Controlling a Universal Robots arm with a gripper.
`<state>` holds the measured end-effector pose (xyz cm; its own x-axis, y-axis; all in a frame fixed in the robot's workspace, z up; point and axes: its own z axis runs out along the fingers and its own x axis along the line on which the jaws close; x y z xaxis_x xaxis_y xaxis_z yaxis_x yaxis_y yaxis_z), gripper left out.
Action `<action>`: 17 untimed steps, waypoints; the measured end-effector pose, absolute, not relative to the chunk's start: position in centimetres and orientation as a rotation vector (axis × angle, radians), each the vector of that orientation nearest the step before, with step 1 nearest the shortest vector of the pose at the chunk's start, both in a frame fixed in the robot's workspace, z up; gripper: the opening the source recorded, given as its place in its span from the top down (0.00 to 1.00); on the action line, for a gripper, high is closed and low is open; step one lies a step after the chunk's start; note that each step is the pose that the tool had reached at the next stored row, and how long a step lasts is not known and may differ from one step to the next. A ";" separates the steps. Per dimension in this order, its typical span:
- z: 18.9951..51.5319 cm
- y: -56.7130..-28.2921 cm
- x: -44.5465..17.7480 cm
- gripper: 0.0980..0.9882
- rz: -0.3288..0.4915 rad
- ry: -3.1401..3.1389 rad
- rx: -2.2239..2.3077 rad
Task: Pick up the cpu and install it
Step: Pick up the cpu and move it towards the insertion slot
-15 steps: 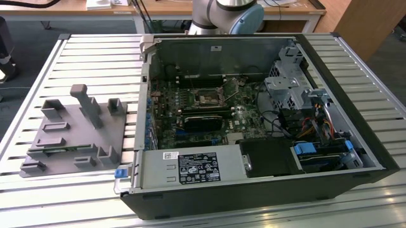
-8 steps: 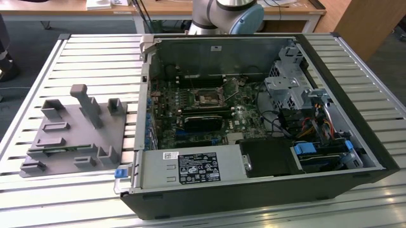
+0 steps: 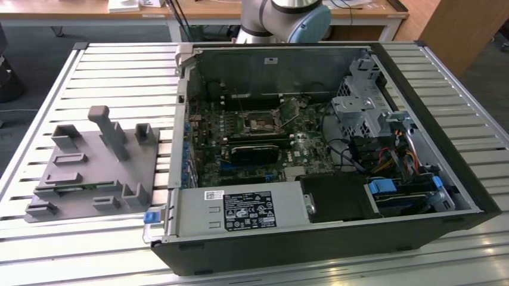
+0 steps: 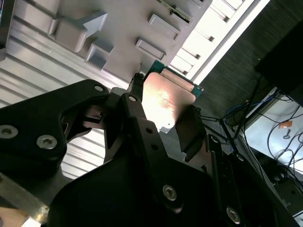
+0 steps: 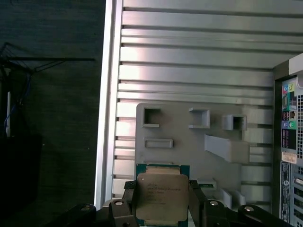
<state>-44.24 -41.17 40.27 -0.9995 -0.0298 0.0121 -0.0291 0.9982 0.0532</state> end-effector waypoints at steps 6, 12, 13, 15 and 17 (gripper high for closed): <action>41.2 -41.2 -44.2 0.52 -0.083 -3.127 0.046; 41.9 -41.1 -44.2 0.52 -0.083 -3.127 0.046; 42.0 -41.1 -44.2 0.52 -0.083 -3.127 0.046; 42.2 -41.1 -44.2 0.52 -0.083 -3.127 0.046; 42.4 -41.1 -44.2 0.52 -0.083 -3.127 0.046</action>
